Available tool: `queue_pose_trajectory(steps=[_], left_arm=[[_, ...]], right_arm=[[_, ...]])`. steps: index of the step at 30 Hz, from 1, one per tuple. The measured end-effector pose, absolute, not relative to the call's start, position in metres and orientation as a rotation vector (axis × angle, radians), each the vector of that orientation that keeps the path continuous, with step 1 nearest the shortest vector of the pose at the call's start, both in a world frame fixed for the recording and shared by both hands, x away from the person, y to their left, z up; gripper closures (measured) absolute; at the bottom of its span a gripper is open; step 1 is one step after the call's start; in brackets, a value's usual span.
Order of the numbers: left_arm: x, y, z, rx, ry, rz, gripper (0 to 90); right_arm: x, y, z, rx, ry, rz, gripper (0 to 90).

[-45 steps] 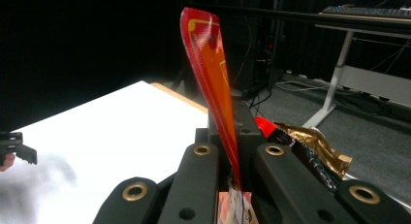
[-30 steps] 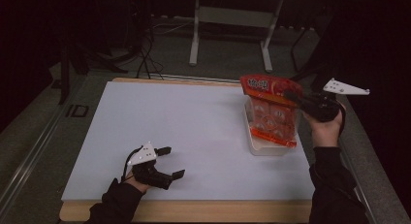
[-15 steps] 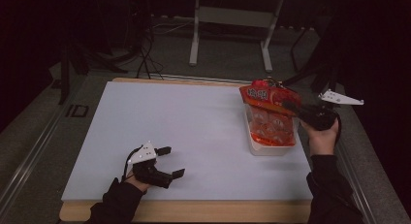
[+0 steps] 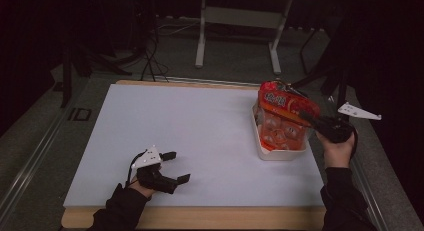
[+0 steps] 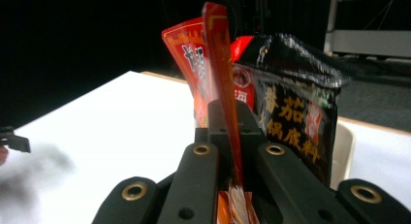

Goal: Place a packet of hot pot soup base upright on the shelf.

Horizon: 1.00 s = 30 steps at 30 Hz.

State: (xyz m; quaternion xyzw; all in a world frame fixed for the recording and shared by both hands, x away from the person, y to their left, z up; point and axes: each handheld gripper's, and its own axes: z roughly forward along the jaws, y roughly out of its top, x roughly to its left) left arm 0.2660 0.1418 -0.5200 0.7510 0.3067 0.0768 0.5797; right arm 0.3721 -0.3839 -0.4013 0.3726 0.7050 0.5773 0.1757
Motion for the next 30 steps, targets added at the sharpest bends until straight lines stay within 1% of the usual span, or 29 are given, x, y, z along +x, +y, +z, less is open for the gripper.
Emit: queue_pose_trajectory(steps=[4, 6, 10, 21, 22, 24, 25, 27, 29, 30], left_arm=[[0.266, 0.142, -0.520, 1.753, 0.720, 0.181, 2.5], [0.266, 0.142, -0.520, 1.752, 0.719, 0.177, 2.5], [0.266, 0.142, -0.520, 1.751, 0.720, 0.180, 2.5], [0.267, 0.143, -0.522, 1.751, 0.732, 0.168, 2.5], [0.267, 0.143, -0.522, 1.752, 0.731, 0.169, 2.5], [0.267, 0.142, -0.522, 1.753, 0.729, 0.167, 2.6], [0.267, 0.142, -0.522, 1.752, 0.729, 0.167, 2.5], [0.267, 0.142, -0.522, 1.753, 0.729, 0.164, 2.5], [0.267, 0.142, -0.522, 1.754, 0.728, 0.165, 2.5], [0.267, 0.141, -0.522, 1.755, 0.728, 0.163, 2.5]], right_arm=[[0.372, -0.384, -0.407, 1.069, 1.992, 1.677, 89.7], [0.372, -0.382, -0.406, 1.067, 1.993, 1.660, 87.0], [0.372, -0.381, -0.408, 1.077, 1.984, 1.626, 89.6], [0.372, -0.388, -0.412, 1.091, 1.983, 1.644, 89.3], [0.372, -0.388, -0.412, 1.097, 1.989, 1.646, 87.8], [0.372, -0.386, -0.413, 1.102, 1.992, 1.625, 80.3], [0.372, -0.385, -0.413, 1.102, 1.990, 1.643, 79.4], [0.371, -0.384, -0.409, 1.096, 1.961, 1.662, 69.7], [0.369, -0.384, -0.401, 1.083, 1.942, 1.653, 64.4], [0.368, -0.383, -0.397, 1.074, 1.930, 1.657, 59.5]])
